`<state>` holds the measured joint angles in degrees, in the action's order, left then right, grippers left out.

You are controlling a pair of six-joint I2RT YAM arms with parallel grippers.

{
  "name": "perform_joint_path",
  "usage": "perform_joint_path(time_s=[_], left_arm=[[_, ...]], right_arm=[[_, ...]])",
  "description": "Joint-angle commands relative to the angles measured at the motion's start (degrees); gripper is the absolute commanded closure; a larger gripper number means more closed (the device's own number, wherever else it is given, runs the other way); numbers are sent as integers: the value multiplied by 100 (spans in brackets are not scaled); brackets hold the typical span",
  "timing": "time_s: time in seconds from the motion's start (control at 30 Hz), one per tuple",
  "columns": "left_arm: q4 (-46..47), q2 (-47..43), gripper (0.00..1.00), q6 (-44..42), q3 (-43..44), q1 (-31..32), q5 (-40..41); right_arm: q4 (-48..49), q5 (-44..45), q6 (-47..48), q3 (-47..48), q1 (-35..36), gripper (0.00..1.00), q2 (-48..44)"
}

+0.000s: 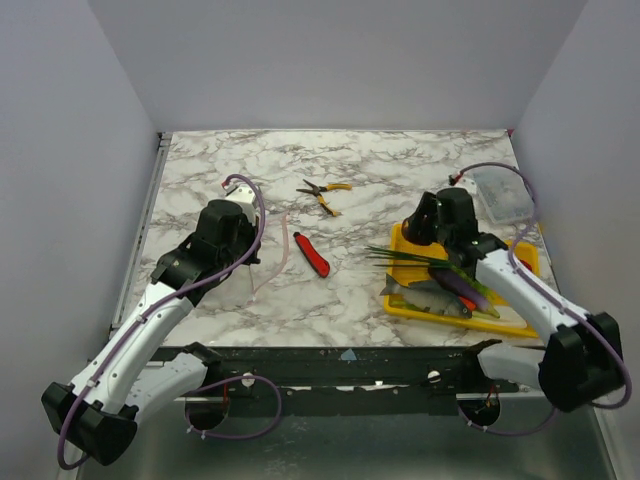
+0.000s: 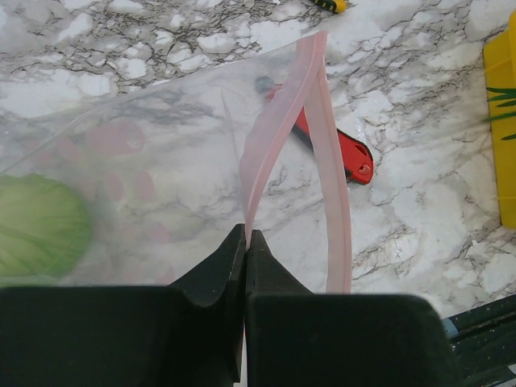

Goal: Place the food in the zip-top bag and seal the zipper
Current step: Pick up the fake vegetable from the bin, then place the fake vegetable in the zipper food storage bag.

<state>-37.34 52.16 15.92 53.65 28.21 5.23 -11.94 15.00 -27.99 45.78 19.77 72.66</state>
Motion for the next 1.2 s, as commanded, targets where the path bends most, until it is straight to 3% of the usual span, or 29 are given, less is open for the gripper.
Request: perform_joint_path(time_s=[0.0,0.1,0.2,0.3,0.43,0.77,1.17], left_arm=[[76,30,100,25,23,-18,-159],[76,33,100,25,27,-17,-162],[74,22,100,25,17,-17,-152],[75,22,100,25,15,-19,-161],[70,22,100,25,23,-17,-158],[73,39,100,25,23,-17,-154],[57,-26,100,16,12,-17,-101]], right_arm=[[384,676,-439,-492,-26,77,-1194],[1094,249,-1039,-1188,-26,79,-1798],[2147,-966,-1431,-1773,-28,84,-2032],[3299,-2420,-1885,-2128,-19,87,-1828],[4552,-3323,-2427,-2264,308,88,-1506],[6271,-2951,-2742,-1924,2090,88,-765],[8101,-2273,-3250,-715,3238,87,1696]])
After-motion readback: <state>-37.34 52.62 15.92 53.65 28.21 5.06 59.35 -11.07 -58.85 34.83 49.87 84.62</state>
